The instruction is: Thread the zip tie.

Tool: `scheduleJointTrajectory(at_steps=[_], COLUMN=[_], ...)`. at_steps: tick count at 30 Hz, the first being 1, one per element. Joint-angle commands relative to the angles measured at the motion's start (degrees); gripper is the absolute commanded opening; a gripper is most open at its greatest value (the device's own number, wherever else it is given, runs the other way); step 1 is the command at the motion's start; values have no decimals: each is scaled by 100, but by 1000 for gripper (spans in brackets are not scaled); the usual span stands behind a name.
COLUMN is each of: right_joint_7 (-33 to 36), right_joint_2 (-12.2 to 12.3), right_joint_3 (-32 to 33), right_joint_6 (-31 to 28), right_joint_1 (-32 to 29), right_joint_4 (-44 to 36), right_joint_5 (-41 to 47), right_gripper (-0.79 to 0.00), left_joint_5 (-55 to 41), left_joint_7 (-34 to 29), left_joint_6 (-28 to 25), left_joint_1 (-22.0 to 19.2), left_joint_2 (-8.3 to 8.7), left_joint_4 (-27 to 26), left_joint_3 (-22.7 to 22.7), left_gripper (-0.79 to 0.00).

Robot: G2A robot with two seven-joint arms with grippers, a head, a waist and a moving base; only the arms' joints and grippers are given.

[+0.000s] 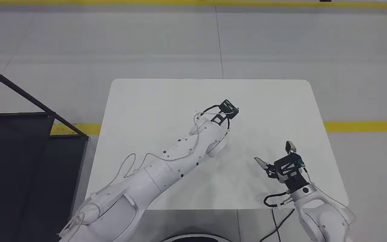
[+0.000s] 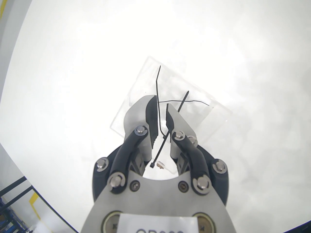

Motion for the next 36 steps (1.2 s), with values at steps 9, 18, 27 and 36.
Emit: scheduleJointTrajectory(at_steps=[9,18,27,36], right_joint_7=[0,0,0,0], right_joint_2=[0,0,0,0], right_joint_3=[0,0,0,0], right_joint_6=[0,0,0,0], right_joint_1=[0,0,0,0], right_joint_4=[0,0,0,0], right_joint_5=[0,0,0,0], right_gripper=[0,0,0,0], left_joint_5=[167,198,282,406], left_joint_7=[54,47,41,50], left_joint_6=[63,-15,-34,-58], left_joint_1=[-34,-73,-101,-67], left_joint_2=[-162,-302,-414,-466], left_joint_4=[302,558,721,709], left_joint_3=[-10,-49,-114,-252], left_gripper=[-619,-628,-717,-785])
